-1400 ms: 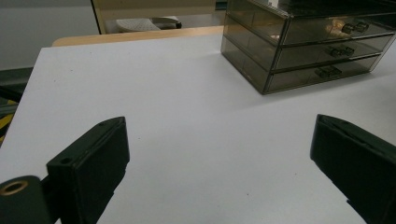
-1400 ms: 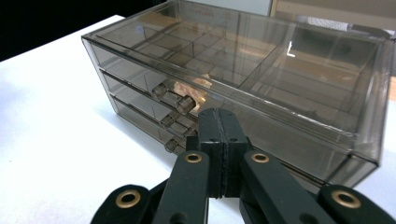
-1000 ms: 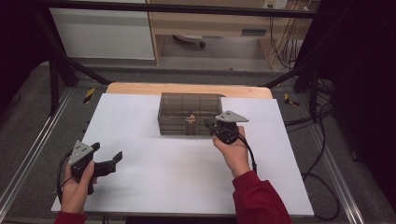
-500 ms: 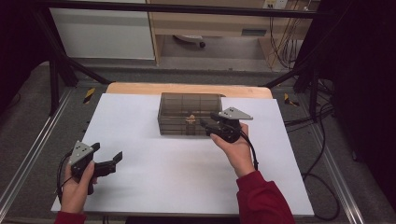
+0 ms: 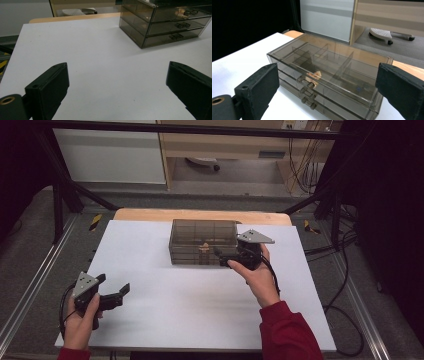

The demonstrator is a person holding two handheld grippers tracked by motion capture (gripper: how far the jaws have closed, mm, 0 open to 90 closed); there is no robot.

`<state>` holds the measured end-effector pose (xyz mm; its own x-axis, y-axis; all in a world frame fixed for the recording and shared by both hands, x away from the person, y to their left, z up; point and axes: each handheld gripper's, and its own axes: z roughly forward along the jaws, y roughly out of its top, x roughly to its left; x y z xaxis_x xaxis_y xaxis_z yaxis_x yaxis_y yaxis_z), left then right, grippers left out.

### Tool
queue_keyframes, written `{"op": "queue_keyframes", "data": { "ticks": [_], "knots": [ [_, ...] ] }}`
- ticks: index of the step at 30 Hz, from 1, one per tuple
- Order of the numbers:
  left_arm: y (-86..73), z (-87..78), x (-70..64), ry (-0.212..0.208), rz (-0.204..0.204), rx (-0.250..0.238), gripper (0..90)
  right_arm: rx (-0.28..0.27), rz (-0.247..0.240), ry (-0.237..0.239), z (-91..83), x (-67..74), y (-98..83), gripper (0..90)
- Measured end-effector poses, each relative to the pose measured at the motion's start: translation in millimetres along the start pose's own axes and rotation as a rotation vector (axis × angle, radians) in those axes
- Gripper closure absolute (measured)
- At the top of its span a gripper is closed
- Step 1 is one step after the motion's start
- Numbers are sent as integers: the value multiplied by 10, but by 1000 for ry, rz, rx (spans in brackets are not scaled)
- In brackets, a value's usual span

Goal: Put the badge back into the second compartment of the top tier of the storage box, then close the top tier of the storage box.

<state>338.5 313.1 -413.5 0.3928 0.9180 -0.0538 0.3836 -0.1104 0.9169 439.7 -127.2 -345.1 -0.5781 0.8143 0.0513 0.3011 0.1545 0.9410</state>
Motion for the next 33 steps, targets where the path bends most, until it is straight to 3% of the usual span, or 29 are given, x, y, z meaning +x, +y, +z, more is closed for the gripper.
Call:
{"op": "queue_keyframes", "data": {
  "ticks": [22, 33],
  "knots": [
    [12, 8, -35, -1, 11, 1, 48, 9, 29, -12, -270, -264, -42, 49],
    [15, 19, -46, -3, 13, 3, 48, -16, 39, -29, -431, -386, -1, 39]
  ]
}}
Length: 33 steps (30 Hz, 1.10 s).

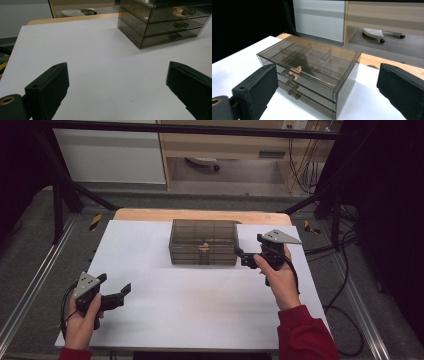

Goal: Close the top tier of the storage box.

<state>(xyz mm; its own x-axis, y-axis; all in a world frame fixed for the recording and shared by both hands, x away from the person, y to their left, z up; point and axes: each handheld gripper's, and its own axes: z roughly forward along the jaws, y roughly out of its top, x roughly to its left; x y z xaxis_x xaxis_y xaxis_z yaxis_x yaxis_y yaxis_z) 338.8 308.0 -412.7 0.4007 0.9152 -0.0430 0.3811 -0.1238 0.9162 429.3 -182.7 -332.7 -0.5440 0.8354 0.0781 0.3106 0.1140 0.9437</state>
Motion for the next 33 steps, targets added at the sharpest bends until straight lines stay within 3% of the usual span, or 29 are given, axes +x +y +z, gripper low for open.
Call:
{"op": "queue_keyframes", "data": {
  "ticks": [33],
  "knots": [
    [5, -39, 7, 11, 6, -13, 45, -40, -4, -63, -500, -369, -14, 22]
  ]
}}
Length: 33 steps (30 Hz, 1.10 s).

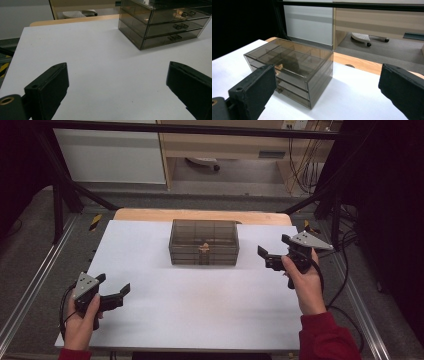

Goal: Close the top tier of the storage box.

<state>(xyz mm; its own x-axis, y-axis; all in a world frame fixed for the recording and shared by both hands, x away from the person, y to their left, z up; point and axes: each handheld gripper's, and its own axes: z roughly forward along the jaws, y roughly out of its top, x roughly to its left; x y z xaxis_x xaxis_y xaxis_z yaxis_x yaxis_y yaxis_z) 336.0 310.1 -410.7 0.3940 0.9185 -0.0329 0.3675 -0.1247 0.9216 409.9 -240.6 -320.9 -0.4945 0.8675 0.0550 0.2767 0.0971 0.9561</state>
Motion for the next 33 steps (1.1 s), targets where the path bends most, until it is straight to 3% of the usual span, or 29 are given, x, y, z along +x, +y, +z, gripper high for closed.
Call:
{"op": "queue_keyframes", "data": {
  "ticks": [33],
  "knots": [
    [-7, 9, -8, -9, 0, 8, 45, 5, 3, -40, -342, -199, -201, 33]
  ]
}}
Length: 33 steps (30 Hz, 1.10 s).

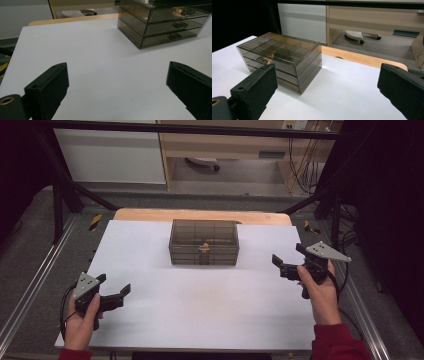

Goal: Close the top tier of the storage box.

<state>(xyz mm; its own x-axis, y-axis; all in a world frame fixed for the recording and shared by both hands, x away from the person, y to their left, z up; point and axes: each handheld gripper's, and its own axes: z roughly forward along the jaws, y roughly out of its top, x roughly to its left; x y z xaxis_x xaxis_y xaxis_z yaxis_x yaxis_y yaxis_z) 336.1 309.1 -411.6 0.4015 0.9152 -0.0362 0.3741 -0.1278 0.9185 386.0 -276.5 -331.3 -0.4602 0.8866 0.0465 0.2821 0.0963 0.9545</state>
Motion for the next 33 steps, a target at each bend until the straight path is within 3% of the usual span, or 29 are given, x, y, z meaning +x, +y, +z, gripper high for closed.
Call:
{"op": "queue_keyframes", "data": {
  "ticks": [27, 33],
  "knots": [
    [-12, 20, 3, -7, 3, 15, 45, 55, -43, 20, -123, -14, -152, 22],
    [-9, 15, 1, -7, 8, 13, 45, 37, -52, 22, -188, -7, -172, 22]
  ]
}}
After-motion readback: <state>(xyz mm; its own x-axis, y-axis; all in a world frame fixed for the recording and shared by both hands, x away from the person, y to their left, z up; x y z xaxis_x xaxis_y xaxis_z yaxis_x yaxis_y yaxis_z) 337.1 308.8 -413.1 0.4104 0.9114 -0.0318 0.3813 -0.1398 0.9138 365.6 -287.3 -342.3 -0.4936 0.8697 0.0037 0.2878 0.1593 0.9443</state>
